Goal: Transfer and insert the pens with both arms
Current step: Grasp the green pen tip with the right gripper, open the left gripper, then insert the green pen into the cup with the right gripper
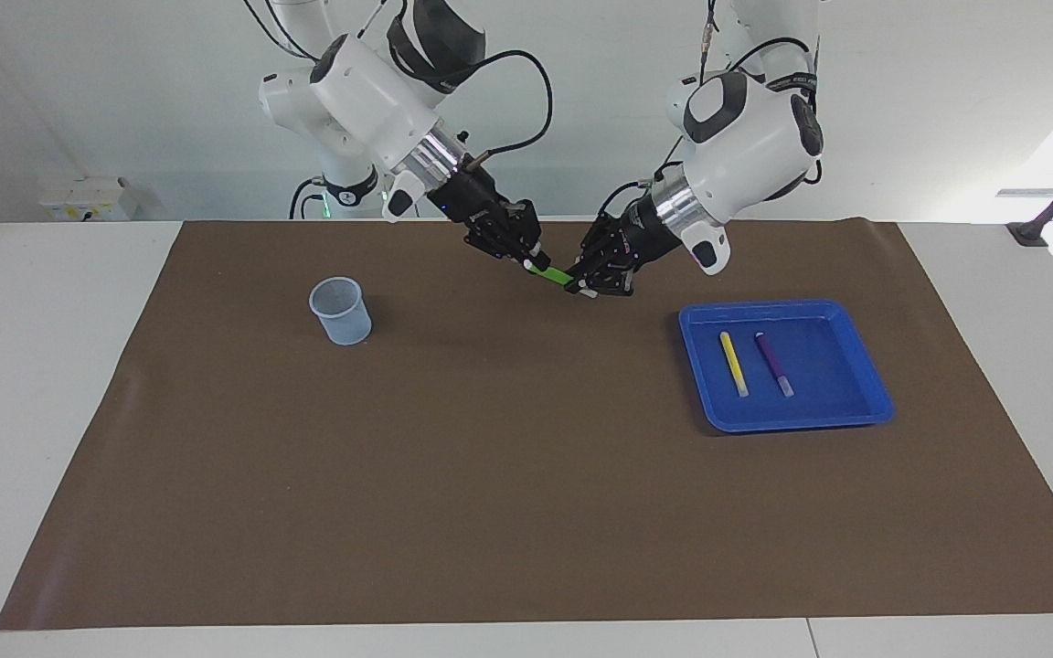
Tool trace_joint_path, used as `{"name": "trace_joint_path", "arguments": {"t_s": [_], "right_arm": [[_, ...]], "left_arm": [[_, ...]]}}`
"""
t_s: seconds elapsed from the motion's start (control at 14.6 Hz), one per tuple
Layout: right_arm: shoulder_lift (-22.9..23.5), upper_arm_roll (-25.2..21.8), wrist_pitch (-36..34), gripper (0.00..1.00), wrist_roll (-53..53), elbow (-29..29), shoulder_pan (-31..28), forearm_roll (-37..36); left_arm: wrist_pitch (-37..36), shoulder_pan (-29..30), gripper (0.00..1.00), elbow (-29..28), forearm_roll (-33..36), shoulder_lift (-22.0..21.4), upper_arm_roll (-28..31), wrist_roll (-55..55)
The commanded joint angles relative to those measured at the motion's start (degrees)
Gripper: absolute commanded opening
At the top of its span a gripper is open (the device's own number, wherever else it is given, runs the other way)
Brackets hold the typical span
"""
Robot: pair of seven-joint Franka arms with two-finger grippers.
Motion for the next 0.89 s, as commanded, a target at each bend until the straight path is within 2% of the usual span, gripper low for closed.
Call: {"name": "trace_joint_path", "arguments": {"t_s": [0.0, 0.14, 0.34, 0.62, 0.82], "right_arm": [[-0.1, 0.2, -1.1, 0.00, -1.3, 0.1, -1.7, 0.7], [-1.1, -0.1, -6.5, 0.00, -2.0, -0.1, -3.8, -0.6], [-3.6, -0.1, -20.2, 0.00, -9.0, 0.5, -11.4, -7.5], [-6.2, -0.3, -38.0, 0.00, -28.7, 1.9, -22.4, -18.9], [-6.7, -0.3, -42.1, 0.00, -37.9, 1.7, -26.3, -30.5]], "left_arm": [[1.9, -0.6, 1.00, -1.0, -0.5, -1.7, 0.3, -0.4], [1.8, -0.4, 1.00, -1.1, 0.0, -1.7, 0.4, 0.4], [0.8, 0.1, 1.00, -1.2, 2.9, -1.7, 0.4, 9.3], [-0.2, 1.8, 1.00, -1.2, 8.9, -1.7, 0.6, 16.9], [-1.6, 3.0, 1.00, -1.7, 9.1, -1.7, 0.7, 24.9]]}}
